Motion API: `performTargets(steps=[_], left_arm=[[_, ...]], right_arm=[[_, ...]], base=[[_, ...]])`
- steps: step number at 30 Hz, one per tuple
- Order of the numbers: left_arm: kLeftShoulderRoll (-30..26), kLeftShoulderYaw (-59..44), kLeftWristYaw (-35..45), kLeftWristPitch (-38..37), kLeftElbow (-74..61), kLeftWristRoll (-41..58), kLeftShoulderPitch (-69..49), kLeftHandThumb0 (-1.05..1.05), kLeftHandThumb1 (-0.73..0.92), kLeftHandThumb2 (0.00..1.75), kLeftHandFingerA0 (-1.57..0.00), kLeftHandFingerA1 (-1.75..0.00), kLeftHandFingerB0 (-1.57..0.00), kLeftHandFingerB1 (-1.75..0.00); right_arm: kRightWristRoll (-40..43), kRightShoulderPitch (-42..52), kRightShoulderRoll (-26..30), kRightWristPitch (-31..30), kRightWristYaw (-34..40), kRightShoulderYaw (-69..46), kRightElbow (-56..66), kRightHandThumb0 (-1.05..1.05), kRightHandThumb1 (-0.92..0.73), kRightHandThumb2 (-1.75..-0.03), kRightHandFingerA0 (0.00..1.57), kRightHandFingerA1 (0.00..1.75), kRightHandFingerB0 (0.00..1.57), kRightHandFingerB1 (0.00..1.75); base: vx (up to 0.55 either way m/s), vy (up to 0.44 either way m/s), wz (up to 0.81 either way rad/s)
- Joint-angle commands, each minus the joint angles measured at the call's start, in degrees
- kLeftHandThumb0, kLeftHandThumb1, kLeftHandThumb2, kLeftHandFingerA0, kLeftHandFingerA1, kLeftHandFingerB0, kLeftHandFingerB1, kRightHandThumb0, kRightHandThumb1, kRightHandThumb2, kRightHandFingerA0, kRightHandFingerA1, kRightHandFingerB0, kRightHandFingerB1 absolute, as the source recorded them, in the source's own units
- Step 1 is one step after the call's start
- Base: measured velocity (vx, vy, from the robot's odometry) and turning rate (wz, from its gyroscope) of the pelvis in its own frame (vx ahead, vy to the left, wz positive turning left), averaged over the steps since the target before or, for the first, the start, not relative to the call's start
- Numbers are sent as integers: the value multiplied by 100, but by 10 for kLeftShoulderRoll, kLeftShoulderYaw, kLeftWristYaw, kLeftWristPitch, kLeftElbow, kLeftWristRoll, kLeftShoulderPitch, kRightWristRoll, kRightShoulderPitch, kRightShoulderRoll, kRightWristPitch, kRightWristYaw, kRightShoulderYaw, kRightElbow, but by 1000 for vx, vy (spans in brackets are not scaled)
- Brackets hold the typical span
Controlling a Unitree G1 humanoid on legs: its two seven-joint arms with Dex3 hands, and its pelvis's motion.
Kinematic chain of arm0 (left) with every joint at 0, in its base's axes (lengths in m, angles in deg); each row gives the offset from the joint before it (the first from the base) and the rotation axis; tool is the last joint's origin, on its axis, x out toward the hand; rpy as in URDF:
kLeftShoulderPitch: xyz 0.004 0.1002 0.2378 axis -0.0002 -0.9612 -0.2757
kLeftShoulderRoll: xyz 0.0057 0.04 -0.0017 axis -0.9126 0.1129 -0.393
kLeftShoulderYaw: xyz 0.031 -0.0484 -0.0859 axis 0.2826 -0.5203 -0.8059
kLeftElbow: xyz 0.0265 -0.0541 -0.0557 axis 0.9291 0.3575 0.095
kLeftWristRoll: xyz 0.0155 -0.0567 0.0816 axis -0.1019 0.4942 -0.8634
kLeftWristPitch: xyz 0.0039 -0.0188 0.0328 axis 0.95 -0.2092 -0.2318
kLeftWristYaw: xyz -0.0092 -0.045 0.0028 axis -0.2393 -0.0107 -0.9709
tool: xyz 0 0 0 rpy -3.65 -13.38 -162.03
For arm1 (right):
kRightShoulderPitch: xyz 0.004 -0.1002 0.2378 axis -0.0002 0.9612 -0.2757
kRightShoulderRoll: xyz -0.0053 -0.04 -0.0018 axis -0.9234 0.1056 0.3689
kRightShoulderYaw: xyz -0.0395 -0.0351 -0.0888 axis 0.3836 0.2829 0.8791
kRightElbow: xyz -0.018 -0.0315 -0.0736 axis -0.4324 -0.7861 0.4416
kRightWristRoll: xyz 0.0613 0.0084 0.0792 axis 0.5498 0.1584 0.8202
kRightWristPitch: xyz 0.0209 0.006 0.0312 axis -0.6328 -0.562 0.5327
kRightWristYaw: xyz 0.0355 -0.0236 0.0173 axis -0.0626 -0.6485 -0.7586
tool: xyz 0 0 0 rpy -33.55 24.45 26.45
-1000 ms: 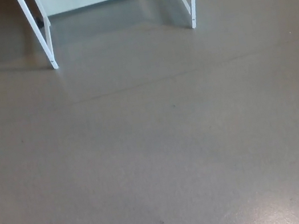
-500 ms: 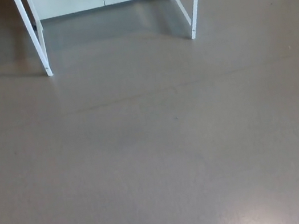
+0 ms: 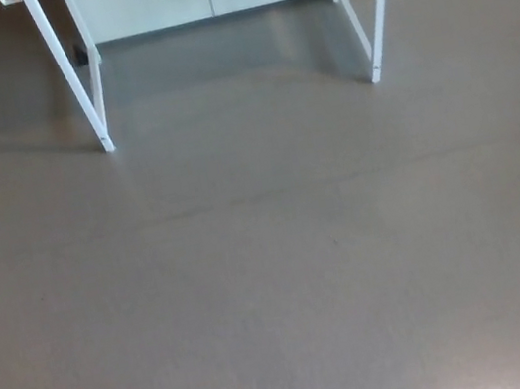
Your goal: The robot walks towards a desk on which a file tray is kept in the middle and a toilet paper roll is kept on its right. The robot uses its right hand to hook on finger in the gap of the roll and grabs it, lifts it and places it on the tray.
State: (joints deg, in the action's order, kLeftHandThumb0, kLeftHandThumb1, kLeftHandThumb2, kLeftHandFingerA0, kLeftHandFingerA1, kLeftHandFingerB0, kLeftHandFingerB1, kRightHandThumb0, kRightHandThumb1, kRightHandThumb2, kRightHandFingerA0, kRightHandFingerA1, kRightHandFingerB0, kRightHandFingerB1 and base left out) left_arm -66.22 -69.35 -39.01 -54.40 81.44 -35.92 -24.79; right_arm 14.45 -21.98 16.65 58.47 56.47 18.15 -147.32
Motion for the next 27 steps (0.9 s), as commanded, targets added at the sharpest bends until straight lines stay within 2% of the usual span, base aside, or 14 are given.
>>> performTargets(steps=[1, 6, 14, 22, 25, 27], left_arm=[[-11, 5, -2, 13, 4, -8, 4, -64, 67, 60, -25, -56, -44, -51], [-17, 11, 3, 4, 9, -9, 13, -62, 66, 60, -22, -58, -42, -53], [-22, 16, 0, 5, 34, -13, 34, -69, 65, 60, -25, -64, -47, -55], [-26, 18, 3, 4, 24, -8, 30, -63, 66, 60, -26, -57, -46, -51], [-25, 17, -2, 0, 40, -8, 43, -68, 64, 59, -26, -65, -48, -56], [-31, 27, 2, -7, 36, -19, 43, -67, 66, 60, -27, -61, -47, -54]], right_arm=[[10, 4, 2, 10, 1, -4, -2, -82, -52, -88, 10, 20, 8, 24], [14, 9, -3, 12, 3, -8, -2, -82, -52, -88, 10, 20, 8, 24], [17, 14, -8, 14, 5, -10, -3, -82, -52, -88, 10, 20, 8, 24], [19, 15, -8, 15, 5, -11, -2, -82, -52, -88, 10, 20, 8, 24], [21, 13, -10, 14, 5, -11, -2, -82, -52, -88, 10, 20, 8, 24], [22, 15, -12, 15, 6, -12, -2, -82, -52, -88, 10, 20, 8, 24]], base=[[327, 12, -14], [377, 113, -19], [445, 178, -13], [419, -19, 16], [536, -84, 51], [508, -85, 6]])
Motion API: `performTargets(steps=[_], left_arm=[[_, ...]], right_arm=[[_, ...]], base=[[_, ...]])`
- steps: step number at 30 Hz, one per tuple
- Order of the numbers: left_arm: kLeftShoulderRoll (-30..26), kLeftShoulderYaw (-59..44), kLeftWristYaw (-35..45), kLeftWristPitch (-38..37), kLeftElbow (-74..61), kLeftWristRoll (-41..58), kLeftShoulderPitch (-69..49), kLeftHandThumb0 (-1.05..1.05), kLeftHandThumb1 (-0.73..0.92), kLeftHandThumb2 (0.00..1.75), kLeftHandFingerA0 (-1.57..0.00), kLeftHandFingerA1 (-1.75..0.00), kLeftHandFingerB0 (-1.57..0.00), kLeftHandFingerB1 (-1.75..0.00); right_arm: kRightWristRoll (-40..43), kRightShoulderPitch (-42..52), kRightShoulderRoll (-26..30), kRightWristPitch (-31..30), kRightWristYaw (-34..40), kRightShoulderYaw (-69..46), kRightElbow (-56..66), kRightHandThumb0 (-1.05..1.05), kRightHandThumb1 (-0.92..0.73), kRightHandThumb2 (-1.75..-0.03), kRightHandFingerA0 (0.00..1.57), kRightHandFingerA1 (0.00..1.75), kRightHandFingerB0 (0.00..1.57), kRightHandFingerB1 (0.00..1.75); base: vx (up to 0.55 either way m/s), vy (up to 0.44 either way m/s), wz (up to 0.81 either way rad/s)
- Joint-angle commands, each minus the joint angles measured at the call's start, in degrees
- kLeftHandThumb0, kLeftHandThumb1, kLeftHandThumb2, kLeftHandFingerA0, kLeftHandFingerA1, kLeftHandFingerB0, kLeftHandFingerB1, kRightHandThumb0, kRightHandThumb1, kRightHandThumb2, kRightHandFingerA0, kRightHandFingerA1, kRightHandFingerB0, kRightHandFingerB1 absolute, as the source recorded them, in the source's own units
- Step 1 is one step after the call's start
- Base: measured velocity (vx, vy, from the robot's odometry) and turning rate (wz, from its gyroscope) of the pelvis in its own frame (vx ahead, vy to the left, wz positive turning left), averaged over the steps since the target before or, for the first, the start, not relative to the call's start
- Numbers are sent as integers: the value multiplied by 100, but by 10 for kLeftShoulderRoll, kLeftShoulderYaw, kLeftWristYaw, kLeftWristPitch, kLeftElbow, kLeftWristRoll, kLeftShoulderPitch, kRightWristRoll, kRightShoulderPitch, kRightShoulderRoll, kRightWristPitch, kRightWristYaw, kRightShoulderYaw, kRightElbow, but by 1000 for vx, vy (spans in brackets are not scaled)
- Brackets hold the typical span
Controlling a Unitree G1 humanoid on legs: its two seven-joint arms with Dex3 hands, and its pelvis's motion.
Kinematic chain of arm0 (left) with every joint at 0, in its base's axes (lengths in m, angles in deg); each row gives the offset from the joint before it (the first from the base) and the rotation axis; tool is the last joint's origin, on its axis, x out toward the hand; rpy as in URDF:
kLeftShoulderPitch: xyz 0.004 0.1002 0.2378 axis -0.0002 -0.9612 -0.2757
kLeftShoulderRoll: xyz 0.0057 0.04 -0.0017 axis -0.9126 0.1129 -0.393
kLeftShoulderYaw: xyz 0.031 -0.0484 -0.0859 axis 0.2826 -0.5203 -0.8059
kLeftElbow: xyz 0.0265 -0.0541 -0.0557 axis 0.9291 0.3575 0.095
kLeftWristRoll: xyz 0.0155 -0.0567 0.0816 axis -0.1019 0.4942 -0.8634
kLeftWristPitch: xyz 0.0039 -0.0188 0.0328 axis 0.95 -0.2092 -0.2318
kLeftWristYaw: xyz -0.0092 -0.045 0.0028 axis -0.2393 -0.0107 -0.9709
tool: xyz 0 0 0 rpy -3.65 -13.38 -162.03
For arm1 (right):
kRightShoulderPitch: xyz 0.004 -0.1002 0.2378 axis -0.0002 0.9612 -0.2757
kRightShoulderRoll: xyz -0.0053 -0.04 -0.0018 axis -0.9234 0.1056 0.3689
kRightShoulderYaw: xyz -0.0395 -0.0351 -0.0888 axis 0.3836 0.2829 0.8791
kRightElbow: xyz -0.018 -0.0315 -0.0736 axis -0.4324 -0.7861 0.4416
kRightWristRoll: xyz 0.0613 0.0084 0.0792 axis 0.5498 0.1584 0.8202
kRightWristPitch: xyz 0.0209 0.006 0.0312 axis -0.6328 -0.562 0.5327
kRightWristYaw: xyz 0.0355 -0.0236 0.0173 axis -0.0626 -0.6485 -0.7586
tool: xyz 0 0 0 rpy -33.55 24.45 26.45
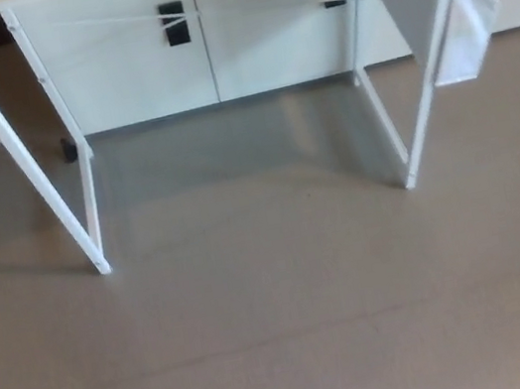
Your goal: The robot walks towards a desk on which a file tray is kept in the middle and a toilet paper roll is kept on its right. The robot uses its right hand to hook on finger in the gap of the roll and grabs it, lifts it and places it on the tray.
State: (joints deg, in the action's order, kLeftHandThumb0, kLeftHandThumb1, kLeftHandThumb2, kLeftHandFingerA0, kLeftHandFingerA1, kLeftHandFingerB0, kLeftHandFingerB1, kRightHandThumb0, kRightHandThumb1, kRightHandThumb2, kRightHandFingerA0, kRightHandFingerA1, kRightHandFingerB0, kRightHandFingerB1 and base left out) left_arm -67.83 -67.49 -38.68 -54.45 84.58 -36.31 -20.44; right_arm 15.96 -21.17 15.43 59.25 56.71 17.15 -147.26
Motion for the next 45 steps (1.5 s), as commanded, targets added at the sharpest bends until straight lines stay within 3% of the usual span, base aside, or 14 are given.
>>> performTargets(steps=[1, 12, 18, 35, 37, 45], left_arm=[[-16, 10, -1, -8, 4, -16, 0, -67, 66, 60, -27, -61, -47, -54], [-13, -8, 1, 8, -3, -2, 1, -64, 60, 59, -26, -61, -47, -55], [-13, -11, 10, 2, -9, -1, -5, -57, 65, 58, -24, -56, -43, -51], [-15, -16, 8, 10, -27, 0, -10, -54, 64, 58, -26, -55, -44, -52], [-16, -8, 1, 6, -12, -11, -1, -61, 62, 58, -28, -60, -48, -54], [-19, -14, 8, 31, -31, -3, 6, -53, 63, 58, -26, -54, -44, -51]], right_arm=[[8, 7, 0, 8, 4, -2, -3, -82, -52, -88, 10, 20, 8, 24], [10, 11, -4, 10, 6, -3, -5, -82, -52, -88, 10, 20, 8, 24], [9, 11, -3, 10, 5, -3, -4, -82, -52, -88, 10, 20, 8, 24], [10, 14, -5, 12, 6, -4, -6, -82, -52, -88, 10, 20, 8, 24], [10, 15, -6, 12, 6, -5, -6, -82, -52, -88, 10, 20, 8, 24], [12, 16, -11, 13, 7, -8, -7, -82, -52, -88, 10, 20, 8, 24]], base=[[490, -69, 3], [440, 63, -20], [463, 235, -10], [267, -55, 4], [236, 41, -13], [322, 130, -10]])
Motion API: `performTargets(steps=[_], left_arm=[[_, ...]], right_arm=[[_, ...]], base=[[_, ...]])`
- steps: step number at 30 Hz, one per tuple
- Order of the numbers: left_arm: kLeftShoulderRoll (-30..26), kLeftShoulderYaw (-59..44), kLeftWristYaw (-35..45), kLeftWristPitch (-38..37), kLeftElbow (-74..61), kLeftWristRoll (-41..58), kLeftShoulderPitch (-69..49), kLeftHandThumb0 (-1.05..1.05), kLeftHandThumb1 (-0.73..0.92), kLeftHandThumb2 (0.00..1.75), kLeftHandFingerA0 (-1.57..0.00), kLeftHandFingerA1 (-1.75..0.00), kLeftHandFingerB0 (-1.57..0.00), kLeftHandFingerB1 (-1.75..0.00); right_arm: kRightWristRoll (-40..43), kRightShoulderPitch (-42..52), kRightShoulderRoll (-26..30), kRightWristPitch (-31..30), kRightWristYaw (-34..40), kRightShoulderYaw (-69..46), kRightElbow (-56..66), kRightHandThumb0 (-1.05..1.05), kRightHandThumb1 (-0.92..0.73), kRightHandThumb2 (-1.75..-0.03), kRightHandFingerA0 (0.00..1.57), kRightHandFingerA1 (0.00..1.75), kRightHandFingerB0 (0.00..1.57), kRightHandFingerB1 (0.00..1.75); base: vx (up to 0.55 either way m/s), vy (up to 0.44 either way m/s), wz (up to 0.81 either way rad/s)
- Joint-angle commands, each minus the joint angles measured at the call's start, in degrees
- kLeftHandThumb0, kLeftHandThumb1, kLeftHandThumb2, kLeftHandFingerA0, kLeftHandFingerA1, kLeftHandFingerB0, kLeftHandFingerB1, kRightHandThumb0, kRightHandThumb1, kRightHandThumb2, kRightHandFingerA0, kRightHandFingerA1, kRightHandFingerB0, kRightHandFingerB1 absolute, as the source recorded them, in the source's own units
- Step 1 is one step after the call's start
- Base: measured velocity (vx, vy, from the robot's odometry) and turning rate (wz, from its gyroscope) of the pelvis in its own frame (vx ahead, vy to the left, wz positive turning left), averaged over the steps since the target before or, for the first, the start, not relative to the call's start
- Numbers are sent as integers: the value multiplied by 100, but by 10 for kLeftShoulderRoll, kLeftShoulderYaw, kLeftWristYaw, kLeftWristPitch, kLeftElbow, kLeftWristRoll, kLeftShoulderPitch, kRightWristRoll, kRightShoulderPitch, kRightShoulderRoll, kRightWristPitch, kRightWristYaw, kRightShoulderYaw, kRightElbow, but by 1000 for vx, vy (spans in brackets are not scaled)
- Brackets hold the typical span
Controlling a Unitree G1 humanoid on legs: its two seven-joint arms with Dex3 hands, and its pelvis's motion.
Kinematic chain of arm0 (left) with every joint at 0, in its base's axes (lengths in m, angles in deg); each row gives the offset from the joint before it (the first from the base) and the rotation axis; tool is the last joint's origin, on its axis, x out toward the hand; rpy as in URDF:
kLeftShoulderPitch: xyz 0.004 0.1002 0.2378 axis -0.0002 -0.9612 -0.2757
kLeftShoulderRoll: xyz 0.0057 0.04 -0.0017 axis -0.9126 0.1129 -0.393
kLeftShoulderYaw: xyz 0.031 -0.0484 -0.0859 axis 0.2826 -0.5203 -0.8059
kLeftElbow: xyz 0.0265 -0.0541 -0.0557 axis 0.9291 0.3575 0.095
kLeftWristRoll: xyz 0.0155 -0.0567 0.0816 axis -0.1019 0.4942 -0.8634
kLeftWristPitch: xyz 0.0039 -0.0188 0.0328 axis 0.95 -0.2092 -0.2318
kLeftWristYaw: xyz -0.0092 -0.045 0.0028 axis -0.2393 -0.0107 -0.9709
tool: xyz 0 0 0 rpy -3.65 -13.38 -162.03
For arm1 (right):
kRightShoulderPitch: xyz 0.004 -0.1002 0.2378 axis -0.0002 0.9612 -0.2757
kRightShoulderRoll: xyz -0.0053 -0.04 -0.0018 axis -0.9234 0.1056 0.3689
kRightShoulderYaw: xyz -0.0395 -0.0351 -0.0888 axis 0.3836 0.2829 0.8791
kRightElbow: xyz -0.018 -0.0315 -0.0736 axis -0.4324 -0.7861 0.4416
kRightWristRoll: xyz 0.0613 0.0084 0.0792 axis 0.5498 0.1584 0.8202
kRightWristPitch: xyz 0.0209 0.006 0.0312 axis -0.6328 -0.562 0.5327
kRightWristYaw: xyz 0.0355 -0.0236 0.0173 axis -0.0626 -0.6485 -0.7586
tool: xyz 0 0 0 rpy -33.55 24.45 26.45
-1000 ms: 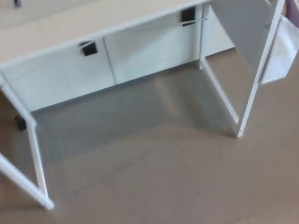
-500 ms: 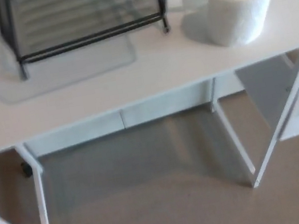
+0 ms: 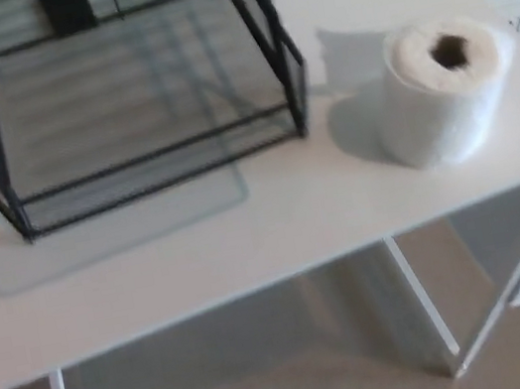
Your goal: The robot walks towards a desk on which a file tray is kept in the middle and a toilet paper roll is kept on its right. The robot uses its right hand to hook on finger in the gap of the roll and grabs it, lifts it and places it on the tray.
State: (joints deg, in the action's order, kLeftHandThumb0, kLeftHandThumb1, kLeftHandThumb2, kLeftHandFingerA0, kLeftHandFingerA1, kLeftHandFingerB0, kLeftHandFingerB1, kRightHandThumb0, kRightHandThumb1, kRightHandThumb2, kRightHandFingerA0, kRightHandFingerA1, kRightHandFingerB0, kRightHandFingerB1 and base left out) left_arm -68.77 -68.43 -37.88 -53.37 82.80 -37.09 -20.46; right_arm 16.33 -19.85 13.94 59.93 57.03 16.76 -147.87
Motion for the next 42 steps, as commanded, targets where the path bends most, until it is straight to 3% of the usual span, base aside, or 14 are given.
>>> performTargets(steps=[1, 7, 8, 10, 11, 12, 31, 32, 36, 37, 38, 39, 41, 42], left_arm=[[-10, -5, 1, 22, -15, 5, 5, -53, 63, 58, -26, -54, -44, -51], [-9, -12, 4, 38, -39, 9, -4, -50, 65, 58, -25, -51, -42, -49], [-8, 0, -5, 29, -8, -7, 15, -62, 70, 60, -22, -55, -35, -49], [-7, -3, -6, 32, -7, -4, 16, -61, 69, 61, -21, -55, -35, -49], [-7, 1, -11, 28, -6, -9, 16, -57, 50, 94, -17, -57, -36, -61], [-6, -1, -11, 25, -2, -7, 17, -63, 68, 60, -23, -57, -37, -51], [-16, -41, 3, -2, 24, 7, -24, -70, 59, 60, -47, -36, -57, -38], [-17, -42, 4, -15, 28, 7, -36, -71, 56, 96, -42, -68, -43, -62], [-17, -53, 13, -21, 32, 19, -51, -65, 69, 60, -41, -64, -43, -52], [-15, -60, 13, -29, 31, 26, -58, -64, 67, 61, -46, -61, -41, -49], [-14, -60, 15, -40, 35, 25, -61, -67, 58, 98, -45, -66, -38, -57], [-16, -61, 16, -45, 39, 26, -60, -64, 70, 61, -45, -60, -41, -48], [-14, -62, 13, -54, 46, 26, -63, -65, 69, 62, -45, -60, -41, -47], [-17, -61, 12, -58, 48, 23, -63, -69, 68, 62, -47, -61, -40, -49]], right_arm=[[9, 3, 4, 6, 4, -4, -1, -82, -52, -88, 10, 20, 8, 24], [10, 3, 4, 7, 4, -5, -1, -82, -52, -88, 10, 20, 8, 24], [203, 133, -92, 117, 21, -194, 88, -51, -85, -65, 50, 60, 48, 44], [196, 136, -97, 113, 20, -204, 99, -51, -85, -65, 50, 60, 48, 44], [193, 138, -99, 111, 19, -209, 104, -51, -85, -65, 50, 60, 48, 44], [190, 139, -101, 109, 18, -213, 108, -51, -85, -65, 50, 60, 48, 44], [171, 158, -120, 87, 8, -255, 154, -51, -85, -65, 50, 60, 48, 44], [156, 56, -56, -13, -5, -225, 148, -32, -46, -98, 1, 51, 0, 47], [183, 12, -25, -42, -20, -238, 156, -51, -61, -60, 14, 44, 11, 25], [198, 0, -15, -48, -13, -250, 184, -54, -53, -76, 47, 94, 7, 33], [205, -3, -17, -60, 4, -258, 208, -49, -57, -57, 44, 63, 16, 29], [189, -19, 0, -42, 10, -252, 195, -37, -37, -90, 38, 63, 0, 44], [172, -35, 16, -18, 9, -243, 177, -59, -58, -57, 37, 39, 14, 27], [162, -61, 36, -9, 12, -236, 170, -40, -38, -90, 27, 58, 3, 46]], base=[[254, 65, 15], [166, -20, 35], [168, -79, 58], [175, -89, 65], [163, -138, 83], [165, -327, 54], [55, 80, 3], [0, 0, 0], [25, 16, 2], [0, 0, 0], [0, 0, 0], [-99, -49, 11], [-33, -52, 9], [-11, -66, 10]])
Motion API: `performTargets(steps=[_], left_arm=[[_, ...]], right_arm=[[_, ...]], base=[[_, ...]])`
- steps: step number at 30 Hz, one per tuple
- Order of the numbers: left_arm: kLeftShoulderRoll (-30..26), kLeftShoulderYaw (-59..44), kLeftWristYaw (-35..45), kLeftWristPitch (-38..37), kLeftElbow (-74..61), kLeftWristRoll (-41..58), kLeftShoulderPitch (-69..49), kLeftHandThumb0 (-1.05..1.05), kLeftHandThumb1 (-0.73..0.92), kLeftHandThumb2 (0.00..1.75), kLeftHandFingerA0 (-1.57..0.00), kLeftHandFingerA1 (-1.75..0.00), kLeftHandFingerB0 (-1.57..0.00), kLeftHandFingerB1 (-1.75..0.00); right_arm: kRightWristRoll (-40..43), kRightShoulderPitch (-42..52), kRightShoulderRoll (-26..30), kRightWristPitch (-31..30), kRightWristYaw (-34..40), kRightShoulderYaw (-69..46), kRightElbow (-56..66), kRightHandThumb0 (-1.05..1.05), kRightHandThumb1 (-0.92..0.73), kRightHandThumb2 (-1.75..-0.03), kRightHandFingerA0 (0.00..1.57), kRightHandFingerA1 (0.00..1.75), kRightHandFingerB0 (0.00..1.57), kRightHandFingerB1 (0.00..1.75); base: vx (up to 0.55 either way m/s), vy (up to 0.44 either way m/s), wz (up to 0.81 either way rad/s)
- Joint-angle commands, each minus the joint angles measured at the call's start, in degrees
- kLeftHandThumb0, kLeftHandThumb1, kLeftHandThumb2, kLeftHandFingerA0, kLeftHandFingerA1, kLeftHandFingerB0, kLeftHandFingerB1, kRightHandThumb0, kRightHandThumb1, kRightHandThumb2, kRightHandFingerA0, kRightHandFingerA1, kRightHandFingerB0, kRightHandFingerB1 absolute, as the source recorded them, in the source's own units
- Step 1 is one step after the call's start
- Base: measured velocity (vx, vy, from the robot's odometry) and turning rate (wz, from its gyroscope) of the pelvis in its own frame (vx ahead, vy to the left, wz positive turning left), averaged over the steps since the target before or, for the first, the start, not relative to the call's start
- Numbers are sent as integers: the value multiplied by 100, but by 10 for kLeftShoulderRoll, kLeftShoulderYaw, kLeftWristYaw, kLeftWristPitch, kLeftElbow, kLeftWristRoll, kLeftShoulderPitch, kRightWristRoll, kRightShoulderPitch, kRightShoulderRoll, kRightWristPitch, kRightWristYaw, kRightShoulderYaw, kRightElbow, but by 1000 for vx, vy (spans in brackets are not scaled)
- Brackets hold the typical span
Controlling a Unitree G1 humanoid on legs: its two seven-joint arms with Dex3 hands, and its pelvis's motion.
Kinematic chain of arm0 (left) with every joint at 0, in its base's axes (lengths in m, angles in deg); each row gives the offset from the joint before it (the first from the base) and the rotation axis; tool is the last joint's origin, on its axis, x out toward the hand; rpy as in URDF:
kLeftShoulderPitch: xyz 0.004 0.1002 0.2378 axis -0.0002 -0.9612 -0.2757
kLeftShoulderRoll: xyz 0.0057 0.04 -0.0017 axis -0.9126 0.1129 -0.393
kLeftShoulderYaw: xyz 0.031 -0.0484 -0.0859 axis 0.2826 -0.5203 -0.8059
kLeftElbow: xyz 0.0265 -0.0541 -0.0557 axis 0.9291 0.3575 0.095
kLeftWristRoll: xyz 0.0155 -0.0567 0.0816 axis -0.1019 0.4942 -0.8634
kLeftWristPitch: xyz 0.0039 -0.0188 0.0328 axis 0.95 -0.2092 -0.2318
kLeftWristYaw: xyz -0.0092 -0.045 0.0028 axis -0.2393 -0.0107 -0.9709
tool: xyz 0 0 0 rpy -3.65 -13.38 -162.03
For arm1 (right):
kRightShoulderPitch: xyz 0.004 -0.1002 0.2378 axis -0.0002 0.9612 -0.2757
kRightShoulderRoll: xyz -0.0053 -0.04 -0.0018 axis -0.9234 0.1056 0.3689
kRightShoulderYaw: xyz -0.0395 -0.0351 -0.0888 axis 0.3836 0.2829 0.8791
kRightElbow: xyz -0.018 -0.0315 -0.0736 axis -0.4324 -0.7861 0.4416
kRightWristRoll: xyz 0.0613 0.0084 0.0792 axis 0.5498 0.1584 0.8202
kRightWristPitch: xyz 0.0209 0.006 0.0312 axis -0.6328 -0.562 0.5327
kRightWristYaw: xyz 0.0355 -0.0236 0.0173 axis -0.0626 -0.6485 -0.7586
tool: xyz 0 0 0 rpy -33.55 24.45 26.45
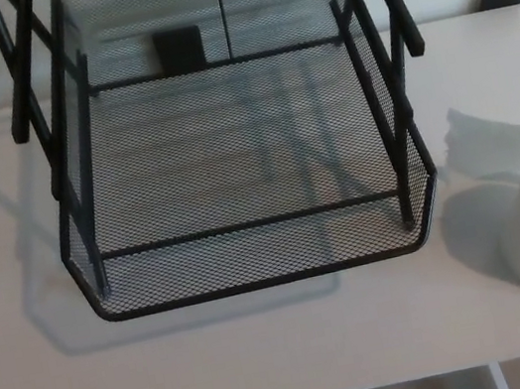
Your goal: The robot walks towards a desk on which a file tray is kept in the middle and a toilet paper roll is kept on its right. The robot uses its right hand to hook on finger in the gap of the roll and grabs it, lifts it and places it on the tray.
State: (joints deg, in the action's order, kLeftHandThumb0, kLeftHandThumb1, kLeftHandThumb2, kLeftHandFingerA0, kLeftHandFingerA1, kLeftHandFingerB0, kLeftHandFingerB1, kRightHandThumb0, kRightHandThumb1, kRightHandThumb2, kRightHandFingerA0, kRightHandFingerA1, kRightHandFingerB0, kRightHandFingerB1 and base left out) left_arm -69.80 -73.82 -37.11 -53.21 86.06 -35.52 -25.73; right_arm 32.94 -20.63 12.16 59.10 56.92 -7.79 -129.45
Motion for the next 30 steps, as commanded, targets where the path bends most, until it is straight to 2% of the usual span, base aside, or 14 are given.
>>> performTargets(steps=[1, 4, 5, 6, 8, 9, 10, 11, 13, 20, 21, 22, 23, 30], left_arm=[[-9, -8, 5, -65, 18, 7, -14, -70, 68, 64, -49, -62, -41, -49], [-9, -20, 14, -66, 18, 20, -25, -70, 68, 62, -50, -65, -40, -51], [-7, -23, 14, -63, 20, 23, -23, -69, 68, 62, -50, -64, -40, -51], [-1, -25, 13, -69, 19, 25, -28, -68, 70, 63, -52, -65, -42, -50], [1, -26, 13, -72, 18, 25, -29, -68, 70, 63, -52, -65, -42, -50], [5, -29, 16, -80, 21, 28, -35, -67, 71, 62, -49, -61, -44, -47], [7, -31, 12, -84, 24, 27, -37, -67, 58, 100, -48, -68, -34, -56], [8, -33, 5, -71, 22, 28, -38, -68, 68, 63, -49, -61, -41, -47], [10, -46, 12, -80, 23, 38, -57, -68, 69, 63, -49, -62, -40, -47], [12, -49, 6, -78, 47, 34, -50, -66, 73, 62, -52, -61, -42, -48], [12, -54, 15, -76, 46, 40, -50, -59, 55, 100, -50, -70, -27, -55], [13, -55, 15, -76, 47, 39, -49, -59, 55, 100, -50, -70, -27, -55], [14, -55, 13, -76, 45, 39, -49, -67, 71, 61, -45, -62, -38, -49], [18, -52, 6, -91, 31, 32, -66, -70, 70, 63, -49, -64, -42, -51]], right_arm=[[5, -57, 54, -15, 21, 6, 31, -54, -57, -57, 38, 44, 20, 35], [14, -67, 56, -22, 19, 5, 95, -63, -55, -57, 40, 50, 22, 43], [9, -74, 60, -17, 24, 7, 102, -71, -42, -81, 39, 60, 23, 56], [20, -81, 65, -25, 18, 2, 146, -78, -51, -57, 48, 68, 30, 61], [26, -81, 65, -35, 16, -1, 171, -78, -51, -57, 48, 68, 30, 61], [31, -85, 72, -65, 22, -2, 237, -89, -48, -82, 48, 65, 27, 59], [44, -87, 73, -89, 18, -5, 269, -75, -41, -81, 39, 61, 22, 55], [49, -90, 75, -114, 23, -4, 305, -73, -51, -56, 50, 57, 29, 50], [22, -97, 94, -114, -2, 33, 372, -70, -45, -82, 38, 59, 15, 46], [-3, -65, 154, -156, -98, 111, 498, -46, -58, -57, 30, 44, 6, 25], [4, -62, 160, -164, -117, 124, 503, -47, -57, -57, 28, 43, 5, 26], [6, -60, 162, -167, -115, 125, 506, -47, -57, -57, 28, 43, 5, 26], [-1, -52, 168, -172, -119, 135, 517, -48, -53, -59, 25, 41, 6, 20], [-89, -1, 253, -194, -156, 255, 601, -49, -52, -58, 20, 39, 0, 15]], base=[[7, -57, 14], [4, -14, 2], [0, 0, 0], [0, 0, 0], [0, 0, 0], [0, 0, 0], [0, 0, 0], [0, 0, 0], [0, 0, 0], [0, 0, 0], [0, 0, 0], [0, 0, 0], [0, 0, 0], [0, 0, 0]])
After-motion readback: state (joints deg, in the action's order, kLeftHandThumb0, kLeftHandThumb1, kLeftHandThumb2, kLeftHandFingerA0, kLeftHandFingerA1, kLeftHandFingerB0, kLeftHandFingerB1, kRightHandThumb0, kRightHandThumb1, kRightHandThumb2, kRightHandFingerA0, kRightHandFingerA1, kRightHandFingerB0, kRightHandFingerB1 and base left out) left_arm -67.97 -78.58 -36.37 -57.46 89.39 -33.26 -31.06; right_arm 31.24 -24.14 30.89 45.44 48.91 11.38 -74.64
